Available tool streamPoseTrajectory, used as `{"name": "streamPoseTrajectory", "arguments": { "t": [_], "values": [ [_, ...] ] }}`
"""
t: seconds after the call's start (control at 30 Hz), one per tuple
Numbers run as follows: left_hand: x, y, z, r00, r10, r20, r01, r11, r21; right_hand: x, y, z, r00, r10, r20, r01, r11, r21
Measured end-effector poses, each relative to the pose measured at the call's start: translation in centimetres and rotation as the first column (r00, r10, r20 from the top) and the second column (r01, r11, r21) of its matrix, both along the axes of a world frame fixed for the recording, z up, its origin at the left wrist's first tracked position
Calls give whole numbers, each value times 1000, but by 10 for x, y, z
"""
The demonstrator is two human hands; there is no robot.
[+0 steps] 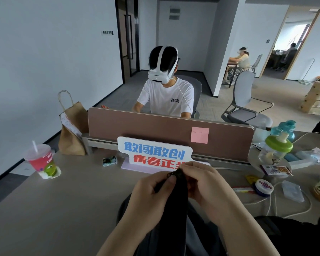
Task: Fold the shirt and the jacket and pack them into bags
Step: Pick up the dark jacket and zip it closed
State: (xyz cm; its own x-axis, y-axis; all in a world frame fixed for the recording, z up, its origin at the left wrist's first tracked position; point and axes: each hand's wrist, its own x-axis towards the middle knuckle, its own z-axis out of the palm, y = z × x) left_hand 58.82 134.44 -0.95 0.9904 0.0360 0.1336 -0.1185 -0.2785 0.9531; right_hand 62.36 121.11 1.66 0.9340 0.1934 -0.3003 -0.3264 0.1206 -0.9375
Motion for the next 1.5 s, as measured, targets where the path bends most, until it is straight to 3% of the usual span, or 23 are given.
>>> {"name": "streamPoseTrajectory", "arguments": {
  "t": [0.1, 0.17, 0.27, 0.5, 0.6, 0.7, 0.77, 0.83, 0.9, 0.97, 1.07, 1.17, 1.27, 1.37, 1.5],
  "values": [
    [0, 0, 2, 1000, -9, -15, 9, 1000, 13, -2, 4, 2, 976, -32, 213, 82, 969, -234],
    [0, 1, 2, 999, -13, -36, 13, 1000, -5, -4, 5, 5, 911, -21, 412, 198, 898, -392],
    [1, 2, 0, 999, -20, -36, 19, 999, -36, -6, 6, 9, 799, 81, 596, 262, 845, -466],
    [3, 4, -4, 1000, -10, 19, 10, 1000, -9, -6, 3, 9, 759, 150, 633, 214, 861, -461],
    [4, 4, -7, 999, -28, 41, 28, 1000, 12, -5, 4, 10, 801, 107, 588, 231, 851, -471],
    [2, 4, -3, 994, -81, 76, 73, 992, 105, -4, 5, 10, 935, 29, 352, 119, 912, -392],
    [-1, 4, -1, 984, -142, 104, 124, 979, 163, -6, 3, 12, 996, 51, 71, -44, 994, -97],
    [-4, 2, 2, 983, -149, 105, 134, 982, 131, -7, 0, 13, 996, 67, -59, -61, 994, 91],
    [-5, 1, 2, 990, -112, 87, 106, 992, 70, -6, -2, 10, 999, -20, 50, 19, 999, 27],
    [-4, 0, 1, 996, -47, 74, 44, 998, 35, -6, -2, 11, 952, -67, 300, 112, 984, -137],
    [-1, -1, 1, 999, 50, 18, -49, 998, -38, -10, -6, 17, 803, 193, 565, 85, 900, -428],
    [-1, 0, 4, 1000, 17, -26, -18, 999, -42, -13, -6, 14, 713, 422, 560, 87, 739, -668],
    [-3, -1, 5, 997, -64, -42, 65, 998, 20, -10, -6, 8, 674, 415, 611, 226, 672, -705],
    [-3, -4, 1, 998, -56, -36, 57, 998, 34, -7, -6, 4, 677, 408, 613, 265, 642, -720],
    [-2, -3, 0, 997, -61, -45, 57, 995, -84, -9, -4, 2, 697, 379, 609, 238, 679, -694]
  ]
}}
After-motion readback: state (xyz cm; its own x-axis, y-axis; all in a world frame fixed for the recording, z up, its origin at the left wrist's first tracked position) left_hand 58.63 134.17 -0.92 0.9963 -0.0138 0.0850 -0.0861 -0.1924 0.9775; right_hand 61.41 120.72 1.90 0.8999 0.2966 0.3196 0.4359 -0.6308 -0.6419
